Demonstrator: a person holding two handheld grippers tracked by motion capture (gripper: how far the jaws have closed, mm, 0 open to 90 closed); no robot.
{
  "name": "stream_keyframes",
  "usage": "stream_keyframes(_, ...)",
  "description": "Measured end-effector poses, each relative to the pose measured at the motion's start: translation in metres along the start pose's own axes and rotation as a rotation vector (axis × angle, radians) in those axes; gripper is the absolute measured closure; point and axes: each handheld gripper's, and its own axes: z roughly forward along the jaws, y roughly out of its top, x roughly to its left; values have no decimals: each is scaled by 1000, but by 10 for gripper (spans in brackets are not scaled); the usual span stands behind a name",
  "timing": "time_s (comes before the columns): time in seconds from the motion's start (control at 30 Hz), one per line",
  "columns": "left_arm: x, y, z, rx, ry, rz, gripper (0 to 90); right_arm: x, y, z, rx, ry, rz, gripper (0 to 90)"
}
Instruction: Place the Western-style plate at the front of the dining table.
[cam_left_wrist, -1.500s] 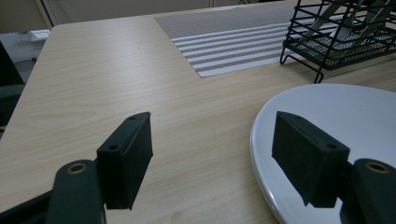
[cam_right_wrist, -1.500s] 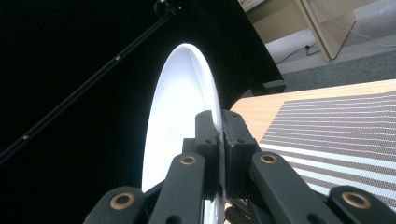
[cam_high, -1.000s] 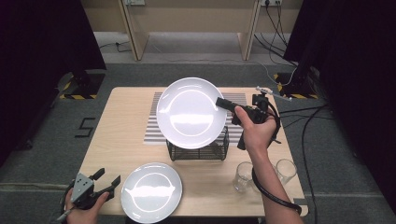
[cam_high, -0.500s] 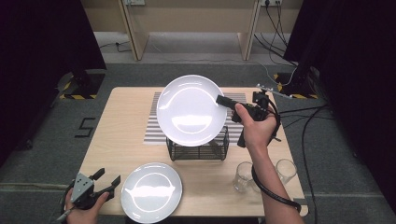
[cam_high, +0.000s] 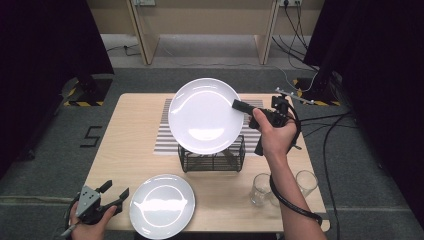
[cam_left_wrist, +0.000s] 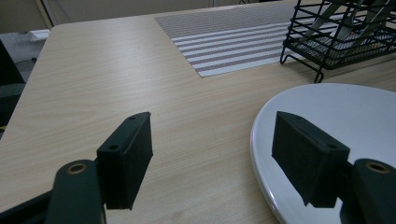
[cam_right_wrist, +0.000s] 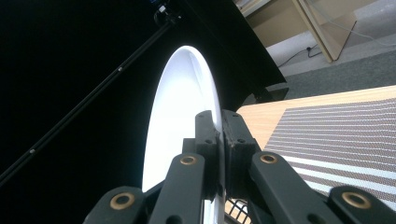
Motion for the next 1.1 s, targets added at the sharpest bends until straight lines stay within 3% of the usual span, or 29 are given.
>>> stream_keyframes(1.1, 0, 0, 0, 0, -1, 0, 286, -6, 12, 2, -17, -4, 26, 865)
